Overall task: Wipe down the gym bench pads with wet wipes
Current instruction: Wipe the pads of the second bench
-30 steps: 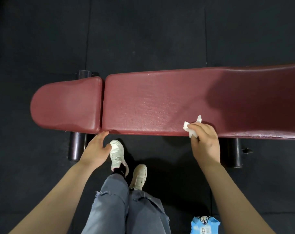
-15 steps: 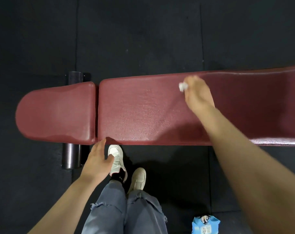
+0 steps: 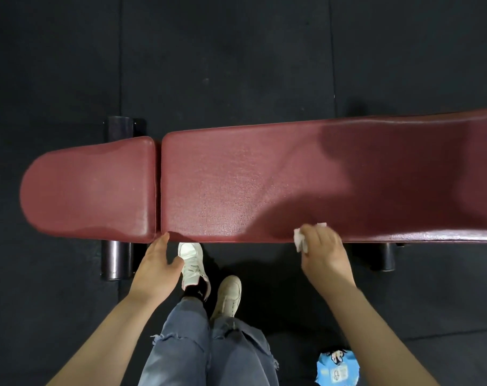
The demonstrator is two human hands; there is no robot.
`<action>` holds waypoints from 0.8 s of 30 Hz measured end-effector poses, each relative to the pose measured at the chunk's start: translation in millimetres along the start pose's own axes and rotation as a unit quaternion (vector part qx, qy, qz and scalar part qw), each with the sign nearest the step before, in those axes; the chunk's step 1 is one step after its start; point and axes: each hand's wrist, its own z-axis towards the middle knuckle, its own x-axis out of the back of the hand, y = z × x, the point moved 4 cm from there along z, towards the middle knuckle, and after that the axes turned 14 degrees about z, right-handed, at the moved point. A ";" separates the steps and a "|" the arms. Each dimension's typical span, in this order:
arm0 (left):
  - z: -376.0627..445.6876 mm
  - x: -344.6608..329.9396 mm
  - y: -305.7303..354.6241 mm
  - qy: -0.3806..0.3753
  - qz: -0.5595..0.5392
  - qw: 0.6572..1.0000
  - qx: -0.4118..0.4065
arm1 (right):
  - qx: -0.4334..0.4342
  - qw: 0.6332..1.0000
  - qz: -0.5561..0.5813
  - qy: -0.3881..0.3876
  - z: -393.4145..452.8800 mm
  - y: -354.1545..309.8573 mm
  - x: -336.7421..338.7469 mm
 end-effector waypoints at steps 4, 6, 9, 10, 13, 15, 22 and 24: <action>3.1 -0.7 -1.6 0.006 -0.002 1.000 -0.004 | 0.045 0.997 -0.002 0.064 131.0 -8.6 11.2; 2.9 -3.1 -3.4 0.010 0.008 1.000 -0.013 | -0.003 0.996 -0.023 0.084 199.3 -11.0 17.1; 3.1 -2.7 -2.9 0.013 0.020 0.999 -0.024 | -0.083 0.992 -0.047 0.082 230.5 -13.3 13.9; 2.8 -1.8 -2.2 0.013 0.019 0.999 -0.024 | -0.078 0.993 -0.053 0.069 216.9 -14.1 10.8; 2.1 1.2 0.6 0.014 0.021 0.999 -0.027 | -0.017 0.998 -0.061 -0.011 108.7 -12.9 -7.7; 1.4 2.2 1.3 0.015 0.035 0.999 -0.039 | -0.036 0.997 -0.025 -0.064 27.4 -15.2 -15.1; 1.0 3.5 -9.9 0.018 0.080 0.994 -0.077 | 0.041 0.999 0.013 -0.005 145.0 -38.9 -3.6; 2.6 3.1 -13.4 0.025 0.099 0.991 -0.084 | -0.009 1.000 -0.015 0.016 215.8 -39.0 1.5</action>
